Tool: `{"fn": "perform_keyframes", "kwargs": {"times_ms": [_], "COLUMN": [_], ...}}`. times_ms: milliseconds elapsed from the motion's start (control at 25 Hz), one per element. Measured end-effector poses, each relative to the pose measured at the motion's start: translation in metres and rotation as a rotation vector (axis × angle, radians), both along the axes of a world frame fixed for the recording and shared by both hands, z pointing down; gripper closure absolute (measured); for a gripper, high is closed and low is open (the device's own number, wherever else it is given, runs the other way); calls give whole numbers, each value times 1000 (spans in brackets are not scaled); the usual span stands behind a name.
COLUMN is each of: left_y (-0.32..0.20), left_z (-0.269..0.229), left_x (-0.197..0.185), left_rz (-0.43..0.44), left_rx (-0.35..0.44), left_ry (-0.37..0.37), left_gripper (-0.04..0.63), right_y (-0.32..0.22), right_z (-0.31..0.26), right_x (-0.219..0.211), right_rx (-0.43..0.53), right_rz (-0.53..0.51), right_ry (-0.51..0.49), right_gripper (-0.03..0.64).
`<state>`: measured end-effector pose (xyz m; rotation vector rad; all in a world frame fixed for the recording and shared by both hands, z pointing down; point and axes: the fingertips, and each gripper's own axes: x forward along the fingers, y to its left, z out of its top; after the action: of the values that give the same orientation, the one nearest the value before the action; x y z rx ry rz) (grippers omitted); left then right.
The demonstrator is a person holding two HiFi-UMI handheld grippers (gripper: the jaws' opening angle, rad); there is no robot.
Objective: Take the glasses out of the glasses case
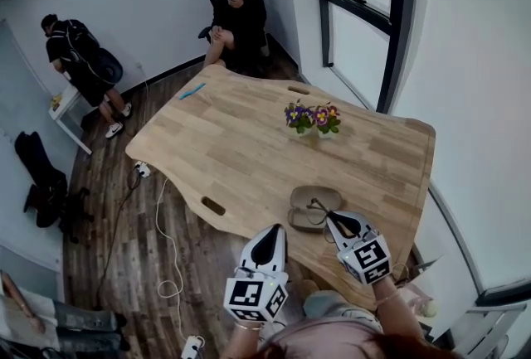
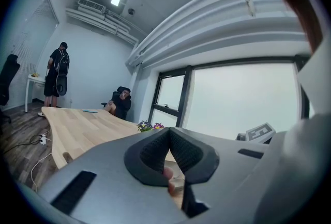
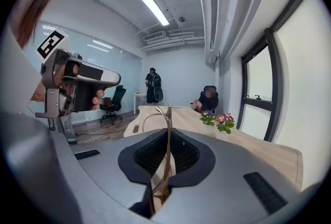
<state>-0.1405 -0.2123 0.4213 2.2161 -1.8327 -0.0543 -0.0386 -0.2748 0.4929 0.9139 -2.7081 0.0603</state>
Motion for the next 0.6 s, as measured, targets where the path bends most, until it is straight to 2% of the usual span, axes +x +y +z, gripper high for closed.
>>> {"fn": "perform_keyframes", "kwargs": {"times_ms": [600], "left_y": [35], "left_z": [-19], "left_x": [-8], "left_rz": [26], "left_rx": [34], "left_ry": [-41], "left_gripper": [594], "right_y": [39], "right_z": [-48], "right_x": [18], "right_rx": [70], "right_rz": [115], "right_ry": [-123], "right_gripper": [603]}}
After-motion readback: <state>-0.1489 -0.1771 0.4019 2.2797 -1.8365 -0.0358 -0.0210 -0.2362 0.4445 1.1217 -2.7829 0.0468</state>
